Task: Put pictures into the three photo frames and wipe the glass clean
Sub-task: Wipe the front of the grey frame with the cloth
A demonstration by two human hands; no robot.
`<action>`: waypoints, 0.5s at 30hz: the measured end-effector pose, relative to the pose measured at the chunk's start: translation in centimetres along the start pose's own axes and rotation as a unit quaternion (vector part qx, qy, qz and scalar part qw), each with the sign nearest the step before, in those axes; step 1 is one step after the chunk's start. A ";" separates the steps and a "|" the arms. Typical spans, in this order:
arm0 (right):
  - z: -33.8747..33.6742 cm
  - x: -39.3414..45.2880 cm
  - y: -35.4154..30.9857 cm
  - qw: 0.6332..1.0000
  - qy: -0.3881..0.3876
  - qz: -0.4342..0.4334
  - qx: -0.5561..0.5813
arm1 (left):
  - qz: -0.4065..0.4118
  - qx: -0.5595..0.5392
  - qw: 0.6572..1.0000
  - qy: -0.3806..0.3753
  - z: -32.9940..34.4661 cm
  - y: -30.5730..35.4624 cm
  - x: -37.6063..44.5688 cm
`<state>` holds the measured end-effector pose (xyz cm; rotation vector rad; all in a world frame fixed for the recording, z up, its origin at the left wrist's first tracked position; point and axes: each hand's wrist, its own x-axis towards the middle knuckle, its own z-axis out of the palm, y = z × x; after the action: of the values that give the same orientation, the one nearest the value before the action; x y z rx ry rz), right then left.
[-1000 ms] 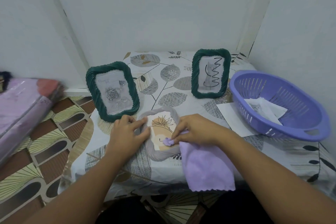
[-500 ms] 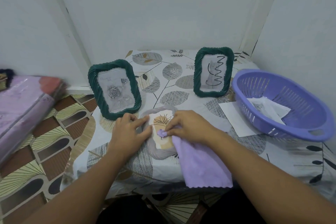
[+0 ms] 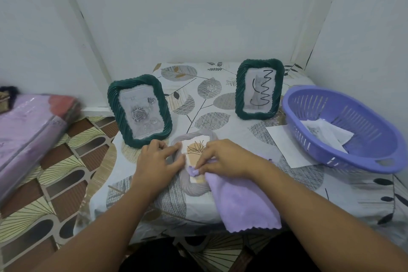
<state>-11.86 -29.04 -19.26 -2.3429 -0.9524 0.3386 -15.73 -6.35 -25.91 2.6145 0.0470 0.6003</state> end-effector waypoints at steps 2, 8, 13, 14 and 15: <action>-1.0 -0.6 0.6 0.999 -0.037 -0.003 0.008 | -0.005 0.007 1.000 -0.009 -0.1 0.1 0.0; 0.8 0.7 0.5 0.997 0.072 0.018 -0.022 | -0.003 -0.005 1.000 0.003 0.0 0.2 0.0; -0.6 -0.4 0.2 0.999 -0.045 -0.010 0.006 | -0.014 -0.004 1.000 -0.007 -0.3 0.3 0.1; -0.7 -0.4 0.5 1.000 -0.026 0.000 0.003 | -0.016 -0.005 1.000 -0.009 -0.3 0.4 0.0; -0.5 -0.1 0.6 1.000 0.008 0.011 -0.005 | -0.015 -0.007 1.000 -0.009 -0.3 0.4 0.0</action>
<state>-11.39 -29.70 -19.20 -2.3633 -0.9242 0.3240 -15.92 -6.59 -25.45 2.6006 0.0759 0.5648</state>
